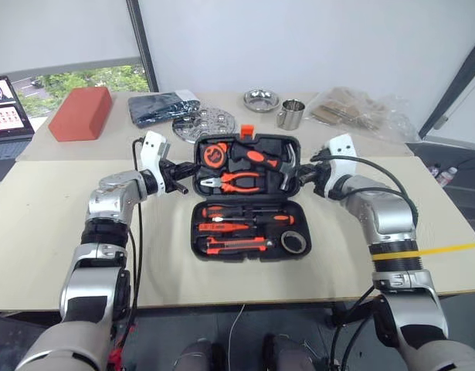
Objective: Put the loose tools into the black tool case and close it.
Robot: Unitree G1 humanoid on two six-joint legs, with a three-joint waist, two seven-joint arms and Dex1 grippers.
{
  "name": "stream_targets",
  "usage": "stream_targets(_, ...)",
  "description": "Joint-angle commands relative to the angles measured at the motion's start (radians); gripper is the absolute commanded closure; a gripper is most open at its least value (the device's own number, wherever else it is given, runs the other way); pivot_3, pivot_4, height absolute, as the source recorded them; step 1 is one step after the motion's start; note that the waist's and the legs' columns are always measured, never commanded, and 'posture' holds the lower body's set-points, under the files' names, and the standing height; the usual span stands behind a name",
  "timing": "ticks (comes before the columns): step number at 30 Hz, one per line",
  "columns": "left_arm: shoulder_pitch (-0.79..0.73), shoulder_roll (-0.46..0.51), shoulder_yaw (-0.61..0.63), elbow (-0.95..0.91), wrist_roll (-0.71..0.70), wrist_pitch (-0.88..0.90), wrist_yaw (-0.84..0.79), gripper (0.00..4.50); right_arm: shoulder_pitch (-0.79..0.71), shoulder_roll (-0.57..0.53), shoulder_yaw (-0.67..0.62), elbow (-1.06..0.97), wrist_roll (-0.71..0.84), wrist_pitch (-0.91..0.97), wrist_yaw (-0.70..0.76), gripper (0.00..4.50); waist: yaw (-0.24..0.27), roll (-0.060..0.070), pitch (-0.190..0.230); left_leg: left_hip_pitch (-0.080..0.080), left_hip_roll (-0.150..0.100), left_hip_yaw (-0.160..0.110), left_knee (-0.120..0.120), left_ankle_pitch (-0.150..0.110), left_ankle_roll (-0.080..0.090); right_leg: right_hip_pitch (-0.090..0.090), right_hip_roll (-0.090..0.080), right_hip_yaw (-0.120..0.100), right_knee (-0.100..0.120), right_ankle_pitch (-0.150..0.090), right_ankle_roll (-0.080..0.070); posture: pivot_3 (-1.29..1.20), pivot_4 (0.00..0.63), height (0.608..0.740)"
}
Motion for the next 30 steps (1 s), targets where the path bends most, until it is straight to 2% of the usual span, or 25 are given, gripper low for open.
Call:
stream_targets(1,0.042,-0.008,-0.040,-0.121,0.014,-0.136,-0.044,4.50,0.060,-0.017,0.070,-0.121,-0.075,-0.208,0.027,4.50,-0.003,0.000,0.000,0.000,0.000,0.000,-0.001,0.000,0.000,0.000,0.000,0.000,0.000,-0.001,0.001,0.00,0.150,0.734)
stream_targets(5,0.134,-0.023,-0.027,-0.212,0.016,-0.180,0.027,4.50,0.180,-0.030,0.082,-0.176,-0.138,-0.354,0.002,4.50,-0.004,0.000,0.000,0.002,-0.001,-0.001,-0.008,0.000,0.000,0.001,0.000,0.000,-0.004,-0.002,0.002,0.00,0.150,0.734)
stream_targets(9,0.299,-0.026,-0.029,-0.437,0.028,-0.250,0.084,4.50,0.347,-0.055,0.052,-0.279,-0.202,-0.587,-0.039,4.50,-0.001,0.000,0.000,0.004,-0.001,-0.001,-0.010,0.000,0.000,0.003,0.000,0.001,-0.005,-0.002,0.003,0.00,0.150,0.734)
stream_targets(12,0.360,-0.019,-0.012,-0.542,0.010,-0.220,0.128,4.50,0.422,-0.062,0.032,-0.334,-0.203,-0.630,-0.046,4.50,0.001,0.000,0.000,0.006,-0.001,0.000,-0.010,0.000,0.000,0.004,-0.001,0.002,-0.005,-0.002,0.003,0.00,0.150,0.734)
stream_targets(16,0.465,-0.007,0.039,-0.725,-0.052,-0.091,0.196,4.50,0.556,-0.084,0.021,-0.453,-0.227,-0.698,-0.043,4.50,0.003,0.000,0.000,0.013,0.001,0.000,-0.007,0.000,-0.001,0.012,-0.001,0.003,-0.006,-0.004,0.006,0.00,0.150,0.734)
stream_targets(18,0.537,0.013,0.070,-0.809,-0.089,-0.021,0.208,3.75,0.632,-0.101,0.012,-0.519,-0.223,-0.711,-0.026,3.79,0.001,0.000,0.000,0.018,0.002,0.000,-0.006,0.000,-0.001,0.016,-0.001,0.004,-0.006,-0.007,0.009,0.00,0.150,0.734)
stream_targets(20,0.626,0.062,0.108,-0.880,-0.118,0.033,0.192,3.27,0.731,-0.129,-0.017,-0.606,-0.189,-0.690,0.009,3.32,0.001,0.000,0.000,0.021,0.004,0.000,-0.007,0.000,-0.002,0.018,-0.001,0.006,-0.005,-0.008,0.008,0.00,0.150,0.734)
stream_targets(21,0.656,0.084,0.123,-0.902,-0.131,0.053,0.185,2.66,0.766,-0.140,-0.031,-0.638,-0.175,-0.679,0.022,2.73,0.001,0.000,0.000,0.022,0.006,0.000,-0.007,0.000,-0.002,0.018,-0.001,0.007,-0.005,-0.009,0.007,0.00,0.150,0.734)
stream_targets(23,0.727,0.166,0.187,-0.936,-0.212,0.170,0.133,2.11,0.857,-0.184,-0.096,-0.724,-0.104,-0.617,0.078,2.21,0.003,0.000,0.000,0.024,0.007,0.000,-0.007,0.000,-0.003,0.019,0.000,0.007,-0.003,-0.009,0.006,0.00,0.150,0.734)
stream_targets(26,0.812,0.329,0.253,-0.887,-0.289,0.265,-0.023,1.10,1.020,-0.289,-0.192,-0.833,0.097,-0.447,0.238,1.18,0.008,0.000,0.000,0.025,0.009,0.000,-0.006,-0.002,-0.008,0.019,0.000,0.007,-0.002,-0.011,0.004,0.00,0.150,0.734)
stream_targets(29,0.743,0.410,0.199,-0.731,-0.248,0.215,-0.095,1.10,1.133,-0.368,-0.211,-0.877,0.235,-0.359,0.376,1.18,0.025,0.000,0.000,0.026,0.009,-0.001,-0.006,-0.004,-0.011,0.021,-0.001,0.005,-0.002,-0.012,0.002,0.00,0.150,0.734)
stream_targets(30,0.680,0.408,0.161,-0.663,-0.214,0.169,-0.106,1.08,1.138,-0.379,-0.195,-0.875,0.253,-0.341,0.398,1.40,0.034,0.000,0.000,0.028,0.009,-0.002,-0.006,-0.005,-0.012,0.022,-0.001,0.004,-0.003,-0.012,0.001,0.00,0.150,0.734)
